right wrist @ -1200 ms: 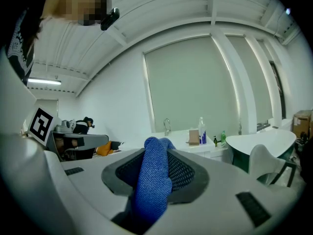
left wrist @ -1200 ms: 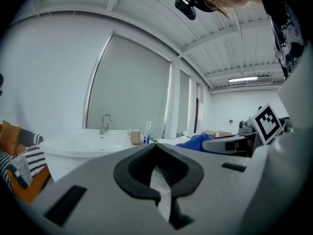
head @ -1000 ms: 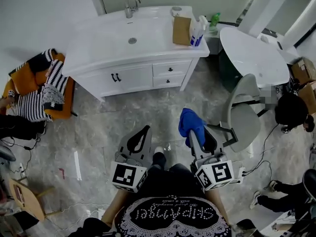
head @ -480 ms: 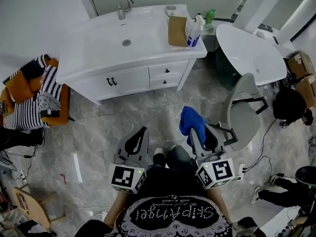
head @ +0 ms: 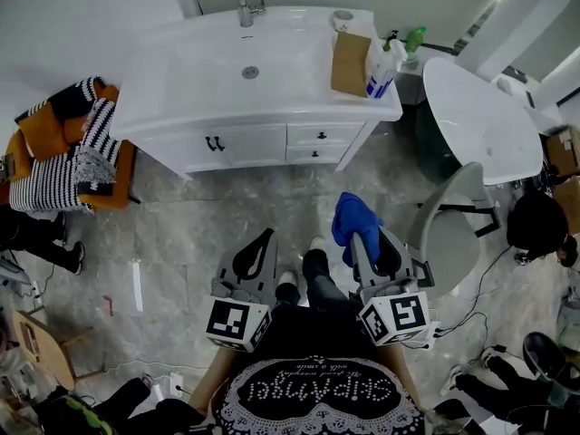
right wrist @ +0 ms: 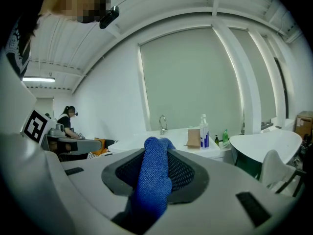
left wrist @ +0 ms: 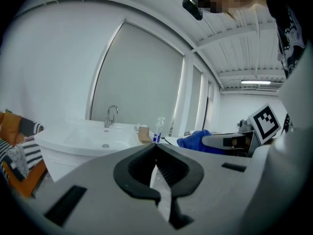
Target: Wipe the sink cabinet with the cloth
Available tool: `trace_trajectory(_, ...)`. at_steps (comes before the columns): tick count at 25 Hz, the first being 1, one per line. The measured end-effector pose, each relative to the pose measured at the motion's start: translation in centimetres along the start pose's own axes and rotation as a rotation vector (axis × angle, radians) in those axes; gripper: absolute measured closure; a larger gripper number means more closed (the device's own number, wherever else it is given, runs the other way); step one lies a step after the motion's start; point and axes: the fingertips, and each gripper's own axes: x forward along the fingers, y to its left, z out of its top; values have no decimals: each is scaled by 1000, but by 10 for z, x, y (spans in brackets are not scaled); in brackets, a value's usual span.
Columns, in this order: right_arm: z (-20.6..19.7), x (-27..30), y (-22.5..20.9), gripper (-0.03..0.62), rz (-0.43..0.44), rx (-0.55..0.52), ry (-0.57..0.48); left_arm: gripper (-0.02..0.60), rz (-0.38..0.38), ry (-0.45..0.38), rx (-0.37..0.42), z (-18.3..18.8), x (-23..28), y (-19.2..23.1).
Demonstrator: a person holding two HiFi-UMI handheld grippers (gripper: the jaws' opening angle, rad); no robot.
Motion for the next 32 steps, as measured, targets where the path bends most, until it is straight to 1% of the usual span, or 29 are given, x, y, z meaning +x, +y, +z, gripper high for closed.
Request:
trace_trajectory(8,23,48,-62,461,57,-29,4,578,48,-44,-10,27,71,-5)
trace_trajectory(14,29,72,-94,461,108,-43,16,578,100,-53,-30,26,102,-7)
trace_trajectory(17,28,77,-101,461,116,-43,33,578,119,-44,-50,23,107,-6)
trace_trajectory(24,24,90,-109,461,119,-30,45,578,134,-35,-42,27,117,2)
trace_trajectory(28,27,97,-110,461,100,-25,41,578,122,-47,-39,35,123,8)
trace_trajectory(32,30,101,-104,461,68,-15,34,578,91,-40,-34,38,122,17)
